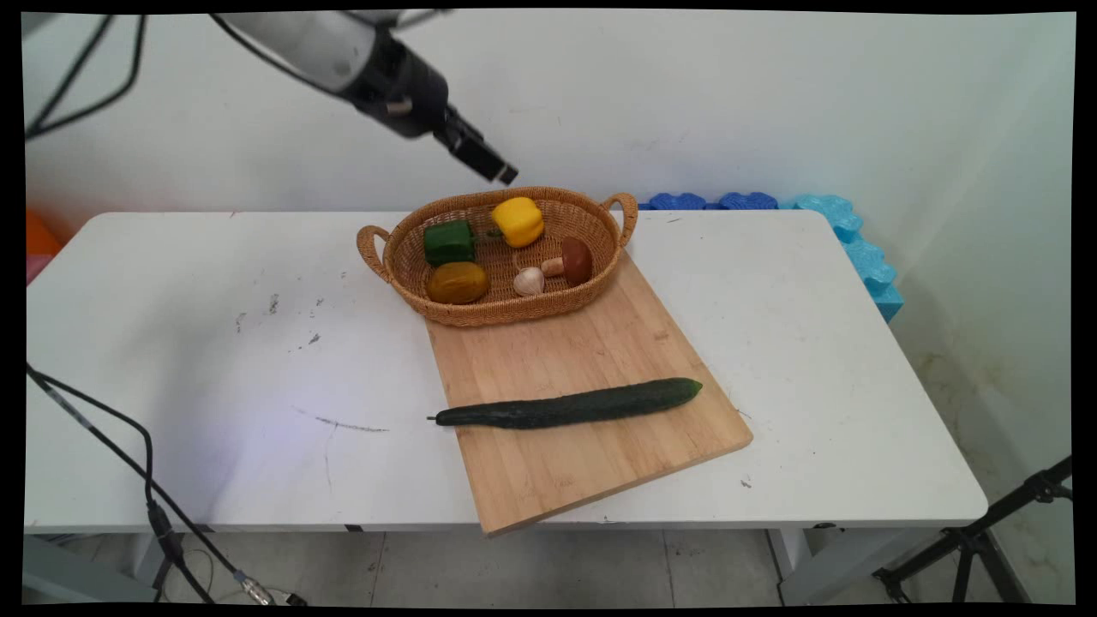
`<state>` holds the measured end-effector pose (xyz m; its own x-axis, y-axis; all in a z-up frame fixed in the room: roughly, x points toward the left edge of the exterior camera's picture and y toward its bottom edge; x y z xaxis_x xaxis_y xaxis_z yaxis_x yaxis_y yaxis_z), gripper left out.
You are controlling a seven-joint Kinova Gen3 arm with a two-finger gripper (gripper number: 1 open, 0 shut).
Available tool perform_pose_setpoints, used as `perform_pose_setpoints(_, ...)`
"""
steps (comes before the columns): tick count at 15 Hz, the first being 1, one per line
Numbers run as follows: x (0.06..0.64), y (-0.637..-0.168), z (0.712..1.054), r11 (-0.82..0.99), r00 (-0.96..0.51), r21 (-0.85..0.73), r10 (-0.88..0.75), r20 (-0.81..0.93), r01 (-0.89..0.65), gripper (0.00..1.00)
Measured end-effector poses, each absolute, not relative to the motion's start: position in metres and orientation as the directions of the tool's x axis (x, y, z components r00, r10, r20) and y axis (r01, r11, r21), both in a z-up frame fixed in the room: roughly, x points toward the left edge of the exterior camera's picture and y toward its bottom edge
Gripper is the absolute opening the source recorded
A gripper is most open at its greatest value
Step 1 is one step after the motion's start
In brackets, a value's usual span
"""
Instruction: Pick up the cucumber from the cutting board
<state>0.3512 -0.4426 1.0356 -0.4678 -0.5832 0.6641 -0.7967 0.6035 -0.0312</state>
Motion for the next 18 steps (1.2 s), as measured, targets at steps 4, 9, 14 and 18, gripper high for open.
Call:
perform_pose_setpoints(4,0.343,-0.416,1.079,0.650,-0.458,0.028,-0.565,0.687,-0.759,1.00)
perform_pose_setpoints(9,0.346,-0.370,1.120,0.723,-0.482,0.086,-0.539,0.691,-0.686,1.00)
perform_pose_setpoints(14,0.368,-0.325,1.136,0.787,-0.540,0.098,-0.502,0.675,-0.609,1.00)
perform_pose_setpoints(18,0.389,-0.290,1.136,0.822,-0.586,0.112,-0.487,0.648,-0.559,1.00)
